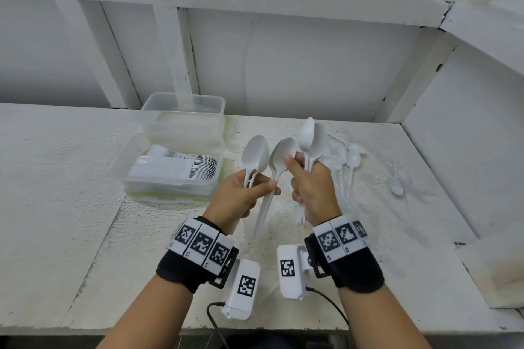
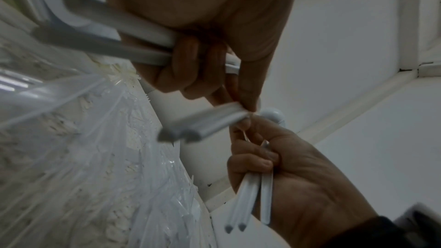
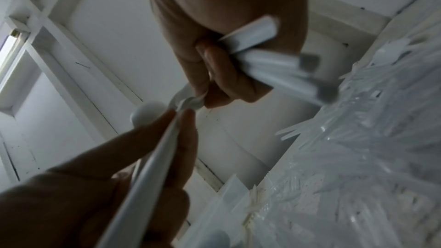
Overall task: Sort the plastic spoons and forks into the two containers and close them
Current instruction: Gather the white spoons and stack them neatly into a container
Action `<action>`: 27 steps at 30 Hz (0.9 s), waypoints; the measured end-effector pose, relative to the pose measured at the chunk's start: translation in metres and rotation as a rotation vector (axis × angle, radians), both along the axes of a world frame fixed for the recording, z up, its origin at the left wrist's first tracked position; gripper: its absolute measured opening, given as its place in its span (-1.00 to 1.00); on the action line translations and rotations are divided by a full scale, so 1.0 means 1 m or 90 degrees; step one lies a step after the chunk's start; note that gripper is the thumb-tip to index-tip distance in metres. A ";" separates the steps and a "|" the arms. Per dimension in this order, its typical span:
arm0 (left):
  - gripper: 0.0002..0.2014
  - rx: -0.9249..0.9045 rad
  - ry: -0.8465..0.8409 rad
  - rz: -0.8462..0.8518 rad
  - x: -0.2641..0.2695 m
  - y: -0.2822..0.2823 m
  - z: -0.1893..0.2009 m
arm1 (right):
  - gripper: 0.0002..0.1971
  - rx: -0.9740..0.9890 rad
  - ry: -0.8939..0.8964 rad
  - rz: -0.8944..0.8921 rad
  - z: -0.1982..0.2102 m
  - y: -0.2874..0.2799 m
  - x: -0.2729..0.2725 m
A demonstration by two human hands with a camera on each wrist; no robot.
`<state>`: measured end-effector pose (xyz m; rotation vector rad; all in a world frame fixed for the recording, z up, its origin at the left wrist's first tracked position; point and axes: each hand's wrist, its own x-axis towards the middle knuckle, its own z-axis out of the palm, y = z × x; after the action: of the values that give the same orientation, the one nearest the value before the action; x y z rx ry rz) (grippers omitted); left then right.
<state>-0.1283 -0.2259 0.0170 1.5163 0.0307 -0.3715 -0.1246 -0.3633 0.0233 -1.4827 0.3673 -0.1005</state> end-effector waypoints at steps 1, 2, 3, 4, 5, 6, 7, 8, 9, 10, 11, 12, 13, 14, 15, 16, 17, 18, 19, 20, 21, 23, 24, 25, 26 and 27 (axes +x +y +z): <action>-0.91 0.005 0.000 -0.014 -0.001 0.000 -0.001 | -0.71 -0.015 -0.003 0.005 0.000 -0.003 0.000; -0.91 0.010 0.001 -0.022 -0.002 0.000 -0.001 | -0.69 -0.027 -0.009 0.008 0.000 -0.005 -0.001; -0.92 0.015 0.000 -0.025 -0.003 0.000 -0.001 | -0.69 -0.032 -0.013 0.008 0.000 -0.006 -0.002; -0.92 0.021 -0.001 -0.027 -0.004 0.000 -0.001 | -0.68 -0.031 -0.017 0.005 -0.001 -0.006 -0.003; -0.91 0.026 -0.004 -0.030 -0.004 0.000 0.000 | -0.67 -0.026 -0.018 -0.001 -0.001 -0.007 -0.005; -0.89 0.029 -0.006 -0.033 -0.005 -0.001 0.001 | -0.66 -0.019 -0.020 -0.010 -0.002 -0.008 -0.005; -0.84 0.032 -0.008 -0.033 -0.006 -0.001 0.001 | -0.66 -0.013 -0.018 -0.017 -0.003 -0.009 -0.006; -0.76 0.039 -0.009 -0.028 -0.007 -0.002 0.002 | -0.68 -0.011 -0.017 -0.023 -0.004 -0.009 -0.006; -0.68 0.047 -0.005 -0.016 -0.007 -0.003 0.002 | -0.70 -0.015 -0.013 -0.030 -0.004 -0.010 -0.007; -0.61 0.049 0.004 -0.002 -0.008 -0.004 0.003 | -0.72 -0.021 -0.011 -0.039 -0.005 -0.012 -0.007; -0.56 0.043 0.016 0.011 -0.008 -0.004 0.003 | -0.72 -0.027 -0.009 -0.048 -0.004 -0.014 -0.009; -0.54 0.034 0.024 0.020 -0.009 -0.003 0.002 | -0.73 -0.030 -0.010 -0.052 -0.004 -0.015 -0.010; -0.54 0.034 0.024 0.025 -0.009 -0.002 0.002 | -0.73 -0.033 -0.013 -0.053 -0.003 -0.017 -0.012; -0.57 0.049 0.015 0.027 -0.009 -0.002 0.000 | -0.73 -0.036 -0.019 -0.047 -0.002 -0.019 -0.013; -0.61 0.074 -0.002 0.027 -0.010 0.000 -0.001 | -0.73 -0.038 -0.025 -0.037 0.000 -0.019 -0.016; -0.65 0.102 -0.026 0.025 -0.010 0.000 -0.002 | -0.75 -0.040 -0.036 -0.022 0.002 -0.017 -0.017; -0.68 0.126 -0.052 0.024 -0.010 0.001 -0.004 | -0.77 -0.039 -0.048 -0.003 0.004 -0.015 -0.019; -0.71 0.145 -0.077 0.024 -0.011 0.001 -0.005 | -0.80 -0.039 -0.059 0.016 0.005 -0.013 -0.020; -0.73 0.158 -0.097 0.025 -0.010 0.001 -0.006 | -0.85 -0.040 -0.067 0.031 0.006 -0.010 -0.020; -0.76 0.169 -0.114 0.027 -0.010 0.001 -0.006 | -0.91 -0.047 -0.072 0.043 0.006 -0.007 -0.020; -0.77 0.176 -0.129 0.029 -0.010 0.001 -0.007 | -0.95 -0.062 -0.074 0.052 0.006 -0.005 -0.020; -0.75 0.182 -0.152 0.027 -0.009 0.001 -0.008 | -0.87 -0.102 -0.070 0.058 0.003 -0.002 -0.017; -0.74 0.179 -0.157 0.021 -0.009 0.000 -0.008 | -0.86 -0.115 -0.065 0.057 0.001 -0.001 -0.015; -0.74 0.178 -0.160 0.013 -0.008 0.000 -0.008 | -0.87 -0.122 -0.061 0.056 -0.001 -0.001 -0.014; -0.74 0.177 -0.159 0.003 -0.008 0.000 -0.008 | -0.87 -0.126 -0.058 0.055 -0.003 -0.001 -0.013; -0.74 0.178 -0.155 -0.008 -0.008 0.000 -0.008 | -0.86 -0.129 -0.052 0.053 -0.005 -0.001 -0.012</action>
<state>-0.1364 -0.2255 0.0088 1.8306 -0.1235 -0.1946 -0.1368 -0.3642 0.0187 -1.6861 0.2338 -0.1341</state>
